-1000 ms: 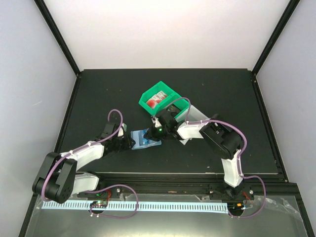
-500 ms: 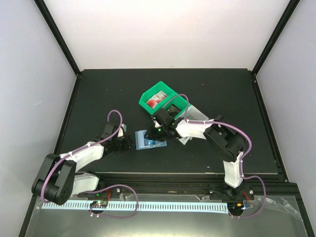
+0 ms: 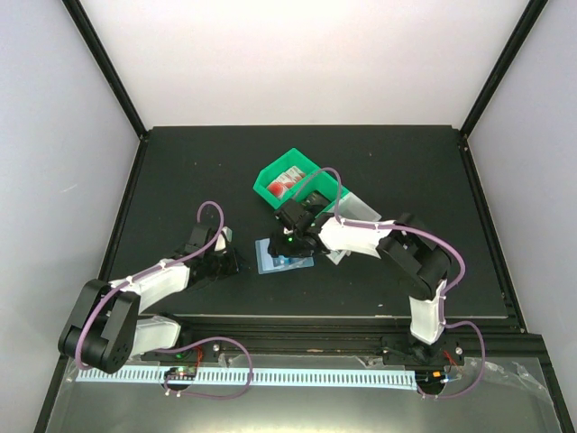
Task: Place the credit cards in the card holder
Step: Insert the credit card into the card holder.
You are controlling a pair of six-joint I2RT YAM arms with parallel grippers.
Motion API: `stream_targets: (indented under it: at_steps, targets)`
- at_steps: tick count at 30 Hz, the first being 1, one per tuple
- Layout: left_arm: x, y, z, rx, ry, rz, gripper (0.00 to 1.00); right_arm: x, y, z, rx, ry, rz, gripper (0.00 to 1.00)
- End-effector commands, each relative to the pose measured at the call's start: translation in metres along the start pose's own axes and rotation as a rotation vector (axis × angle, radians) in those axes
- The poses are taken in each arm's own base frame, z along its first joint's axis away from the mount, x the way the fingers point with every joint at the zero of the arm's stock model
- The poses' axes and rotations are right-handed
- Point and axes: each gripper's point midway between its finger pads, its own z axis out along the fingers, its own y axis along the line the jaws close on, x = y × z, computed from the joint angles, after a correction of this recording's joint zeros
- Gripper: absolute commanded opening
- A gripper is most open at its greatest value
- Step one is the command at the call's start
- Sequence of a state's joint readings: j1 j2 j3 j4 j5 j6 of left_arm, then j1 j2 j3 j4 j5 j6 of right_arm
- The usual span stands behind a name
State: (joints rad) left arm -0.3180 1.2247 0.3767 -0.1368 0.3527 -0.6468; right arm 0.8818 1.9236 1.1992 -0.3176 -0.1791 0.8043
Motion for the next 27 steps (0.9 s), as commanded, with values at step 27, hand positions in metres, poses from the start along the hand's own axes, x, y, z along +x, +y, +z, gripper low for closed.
stream_targets:
  at_steps: [27]
  targets:
    - [0.006,-0.003,0.007,0.030,0.035,-0.013,0.31,0.004,0.022,0.005,0.045,0.010,-0.113,0.61]
